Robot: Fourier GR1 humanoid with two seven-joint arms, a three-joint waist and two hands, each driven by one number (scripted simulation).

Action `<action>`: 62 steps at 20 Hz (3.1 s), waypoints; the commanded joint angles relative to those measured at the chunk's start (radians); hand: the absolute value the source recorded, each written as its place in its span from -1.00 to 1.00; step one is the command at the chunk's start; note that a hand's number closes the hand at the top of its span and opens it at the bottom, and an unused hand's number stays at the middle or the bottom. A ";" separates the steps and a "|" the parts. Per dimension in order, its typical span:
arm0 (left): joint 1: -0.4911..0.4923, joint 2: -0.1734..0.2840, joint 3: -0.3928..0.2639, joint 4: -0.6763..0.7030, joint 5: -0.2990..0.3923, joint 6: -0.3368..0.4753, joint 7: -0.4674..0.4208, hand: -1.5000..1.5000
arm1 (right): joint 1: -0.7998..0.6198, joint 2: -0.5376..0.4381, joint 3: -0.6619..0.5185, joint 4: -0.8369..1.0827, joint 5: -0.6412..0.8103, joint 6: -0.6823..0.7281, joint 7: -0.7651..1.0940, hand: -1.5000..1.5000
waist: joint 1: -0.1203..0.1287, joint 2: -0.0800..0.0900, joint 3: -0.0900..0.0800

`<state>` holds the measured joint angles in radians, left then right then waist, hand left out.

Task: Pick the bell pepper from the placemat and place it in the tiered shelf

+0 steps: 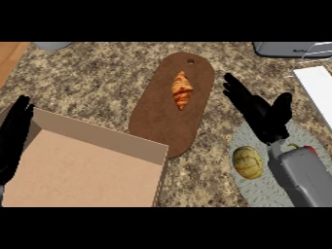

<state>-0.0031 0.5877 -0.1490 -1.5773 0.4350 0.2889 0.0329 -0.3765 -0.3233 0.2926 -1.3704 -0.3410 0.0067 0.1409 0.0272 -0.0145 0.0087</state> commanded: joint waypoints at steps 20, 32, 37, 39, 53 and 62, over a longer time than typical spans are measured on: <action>0.164 0.035 0.010 0.023 -0.013 -0.039 -0.015 0.00 | 0.422 -0.076 -0.094 -0.208 0.670 -0.728 -0.217 -1.00 | -0.061 0.012 -0.016; 0.154 0.034 -0.005 0.005 -0.005 -0.044 -0.007 0.00 | 0.559 -0.402 -0.014 -0.303 0.988 -0.362 0.310 -1.00 | -0.045 0.025 -0.022; 0.091 0.024 -0.021 0.037 -0.016 -0.041 0.018 0.00 | 0.476 -0.464 0.034 -0.415 1.056 -0.137 0.537 -1.00 | -0.038 0.023 -0.016; 0.128 0.007 -0.029 0.043 -0.021 -0.052 -0.021 0.00 | 0.459 -0.470 0.036 -0.436 1.068 -0.083 0.594 -1.00 | -0.026 0.020 -0.014; 0.058 0.009 0.019 0.101 0.008 -0.092 0.000 0.00 | 0.377 -0.393 0.053 -0.307 1.096 0.019 0.630 -1.00 | -0.030 0.019 -0.009; 0.040 0.021 0.006 0.070 -0.015 -0.080 0.054 0.00 | 0.302 -0.361 0.020 -0.221 1.107 -0.002 0.553 -1.00 | -0.027 0.018 -0.008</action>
<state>0.0415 0.6273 -0.1195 -1.5864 0.4282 0.2107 0.0209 -0.0417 -0.6990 0.3232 -1.6144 0.7677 -0.0015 0.7180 0.0023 -0.0151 0.0282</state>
